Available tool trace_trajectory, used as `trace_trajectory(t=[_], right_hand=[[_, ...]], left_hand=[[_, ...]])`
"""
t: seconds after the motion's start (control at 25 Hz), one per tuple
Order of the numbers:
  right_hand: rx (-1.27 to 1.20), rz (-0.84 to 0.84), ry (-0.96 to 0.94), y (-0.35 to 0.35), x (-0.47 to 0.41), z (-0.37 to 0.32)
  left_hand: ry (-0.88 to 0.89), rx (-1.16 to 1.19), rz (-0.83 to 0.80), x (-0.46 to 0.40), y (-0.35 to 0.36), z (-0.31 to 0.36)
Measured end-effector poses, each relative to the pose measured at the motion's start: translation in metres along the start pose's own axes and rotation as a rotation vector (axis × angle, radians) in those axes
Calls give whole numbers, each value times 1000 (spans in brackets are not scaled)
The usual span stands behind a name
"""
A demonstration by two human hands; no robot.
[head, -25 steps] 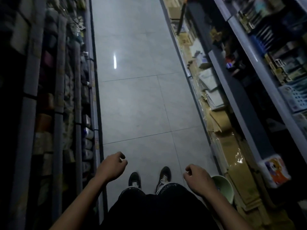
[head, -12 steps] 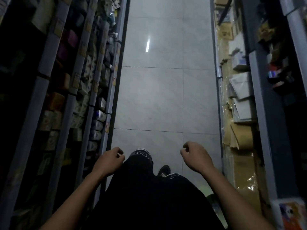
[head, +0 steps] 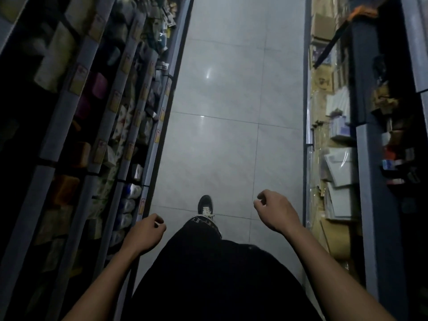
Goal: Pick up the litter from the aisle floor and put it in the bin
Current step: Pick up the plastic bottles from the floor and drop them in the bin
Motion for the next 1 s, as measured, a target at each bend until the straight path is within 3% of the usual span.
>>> trace_trajectory(t=[0.52,0.76,1.0], right_hand=[[-183,68,305,-143,-172,67],[-167,4,242,-251,-323,79],[-71,0,51,-374,-483,35]], left_hand=[[328,-222,47,-227,-169,351],[198,-225,24,-285,-199,454],[52,-103,28,-330,-230,506]])
Point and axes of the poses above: each hand's wrist, its own x-axis away from the middle knuckle, its own y-axis out of the palm, z = x × y, the point moved 2 cm from there along -x, towards the middle knuckle, and after that the axes turned 1 degree about -y, right-handed, at the moved point
